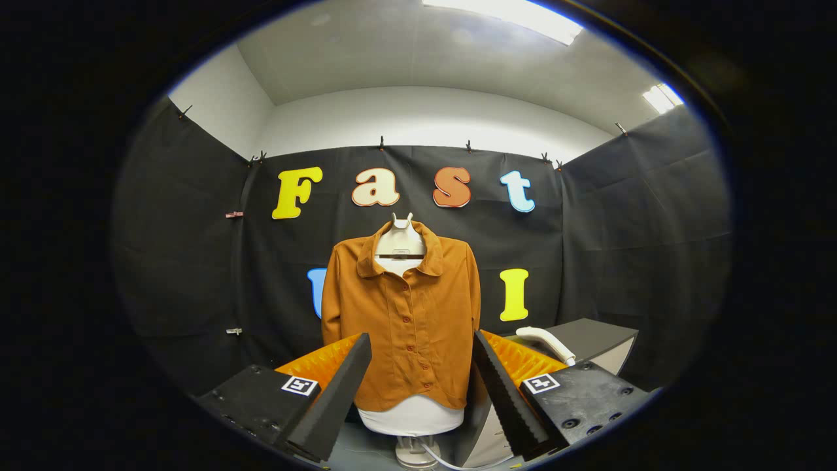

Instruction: Iron the clothes twice with a garment steamer, once on the left side and once on the right side.

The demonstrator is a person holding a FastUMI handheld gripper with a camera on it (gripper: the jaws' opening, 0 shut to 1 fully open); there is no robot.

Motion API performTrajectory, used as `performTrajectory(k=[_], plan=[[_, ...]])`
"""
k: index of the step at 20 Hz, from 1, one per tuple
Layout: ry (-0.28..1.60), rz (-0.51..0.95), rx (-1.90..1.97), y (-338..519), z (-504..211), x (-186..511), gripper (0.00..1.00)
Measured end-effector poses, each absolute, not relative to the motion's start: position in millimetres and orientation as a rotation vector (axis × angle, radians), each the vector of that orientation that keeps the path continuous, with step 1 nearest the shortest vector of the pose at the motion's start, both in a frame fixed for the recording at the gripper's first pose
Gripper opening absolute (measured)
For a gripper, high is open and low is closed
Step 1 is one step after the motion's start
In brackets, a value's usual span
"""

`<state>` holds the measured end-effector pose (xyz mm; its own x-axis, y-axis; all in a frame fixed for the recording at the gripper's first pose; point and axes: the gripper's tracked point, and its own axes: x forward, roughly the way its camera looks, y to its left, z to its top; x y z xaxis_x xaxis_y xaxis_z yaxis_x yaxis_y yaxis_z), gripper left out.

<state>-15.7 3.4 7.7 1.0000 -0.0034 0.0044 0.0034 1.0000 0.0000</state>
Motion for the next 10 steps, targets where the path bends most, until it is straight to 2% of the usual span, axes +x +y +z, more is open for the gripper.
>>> performTrajectory(k=[10], plan=[[0.008,-0.008,-0.01,11.3,6.1,-18.5,0.98]])
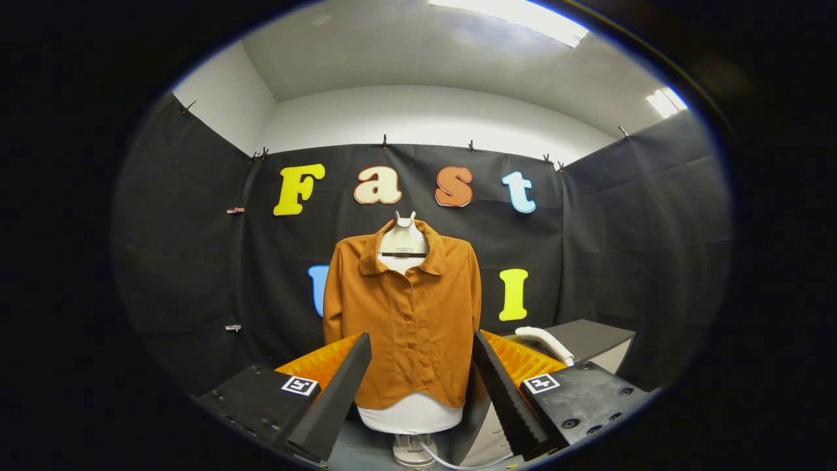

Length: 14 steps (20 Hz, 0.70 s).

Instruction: Iron the clothes twice with a garment steamer, once on the left side and once on the right side.

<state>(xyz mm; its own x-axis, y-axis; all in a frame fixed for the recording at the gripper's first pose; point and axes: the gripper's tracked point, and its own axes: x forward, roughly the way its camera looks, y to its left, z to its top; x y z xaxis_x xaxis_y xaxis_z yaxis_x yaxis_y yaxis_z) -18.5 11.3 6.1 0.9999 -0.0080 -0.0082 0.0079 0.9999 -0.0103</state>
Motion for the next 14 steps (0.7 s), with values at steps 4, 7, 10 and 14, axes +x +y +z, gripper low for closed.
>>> performTrajectory(k=[4,7,10,14], plan=[[0.017,-0.025,-0.018,17,2,-16,0.98],[0.02,-0.048,-0.021,20,-1,-12,0.98],[0.025,-0.083,-0.025,21,-6,-5,0.98],[0.029,-0.153,-0.035,6,-11,4,0.98]])
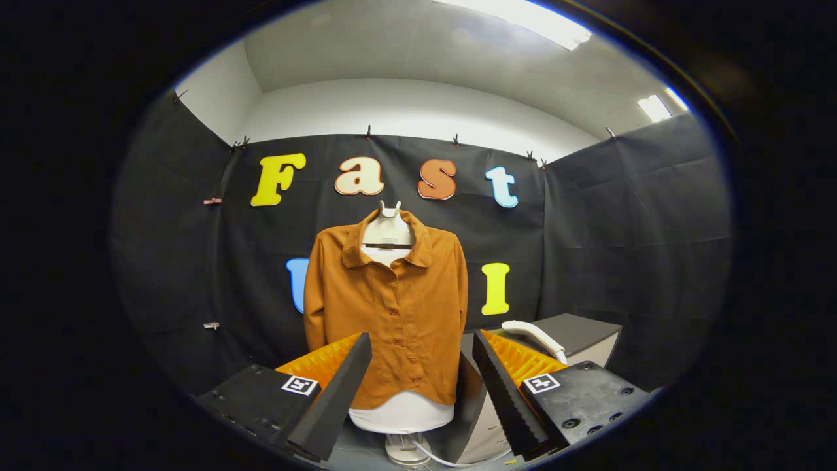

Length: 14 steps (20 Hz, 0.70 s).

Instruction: Iron the clothes twice with a garment steamer, once on the left side and once on the right side.

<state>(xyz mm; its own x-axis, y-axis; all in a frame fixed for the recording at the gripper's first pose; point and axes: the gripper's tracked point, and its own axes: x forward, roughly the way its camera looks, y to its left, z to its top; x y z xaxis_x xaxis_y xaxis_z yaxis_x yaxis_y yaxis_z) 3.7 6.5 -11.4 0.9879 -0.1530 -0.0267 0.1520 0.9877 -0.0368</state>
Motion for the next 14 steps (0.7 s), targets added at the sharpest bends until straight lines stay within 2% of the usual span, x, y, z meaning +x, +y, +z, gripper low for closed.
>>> performTrajectory(k=[7,14], plan=[[0.058,-0.286,-0.05,-61,-21,40,0.98],[0.061,-0.326,-0.039,-147,-34,118,0.98]])
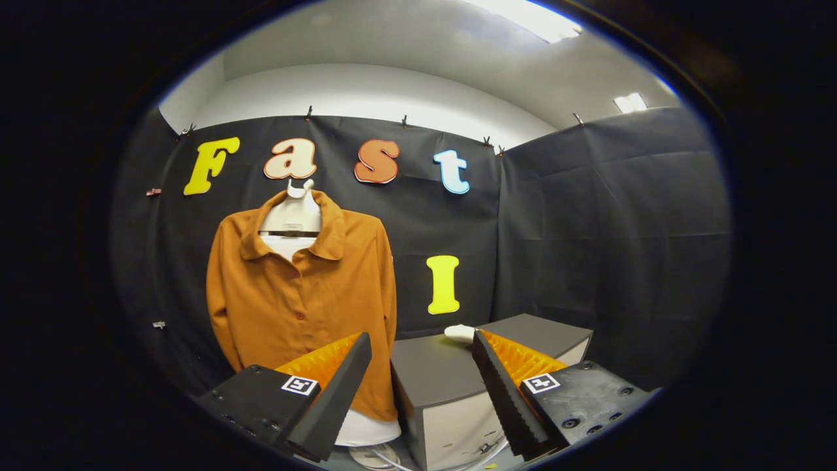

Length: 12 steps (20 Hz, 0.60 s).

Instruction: Iron the clothes twice with a garment steamer, once on the left side and once on the right side.

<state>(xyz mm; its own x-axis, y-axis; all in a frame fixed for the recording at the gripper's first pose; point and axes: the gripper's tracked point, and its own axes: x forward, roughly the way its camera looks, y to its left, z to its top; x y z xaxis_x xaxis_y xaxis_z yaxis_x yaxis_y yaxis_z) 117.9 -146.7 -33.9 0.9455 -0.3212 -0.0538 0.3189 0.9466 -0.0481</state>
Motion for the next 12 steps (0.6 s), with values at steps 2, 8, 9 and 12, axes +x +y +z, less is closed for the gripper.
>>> performTrajectory(k=[2,8,9,12], plan=[[0.072,-0.321,-0.041,-171,-36,143,0.98],[0.114,-0.305,-0.018,-241,-54,205,0.98],[0.126,-0.304,-0.01,-251,-60,215,0.98],[0.172,-0.304,0.013,-283,-80,240,0.98]])
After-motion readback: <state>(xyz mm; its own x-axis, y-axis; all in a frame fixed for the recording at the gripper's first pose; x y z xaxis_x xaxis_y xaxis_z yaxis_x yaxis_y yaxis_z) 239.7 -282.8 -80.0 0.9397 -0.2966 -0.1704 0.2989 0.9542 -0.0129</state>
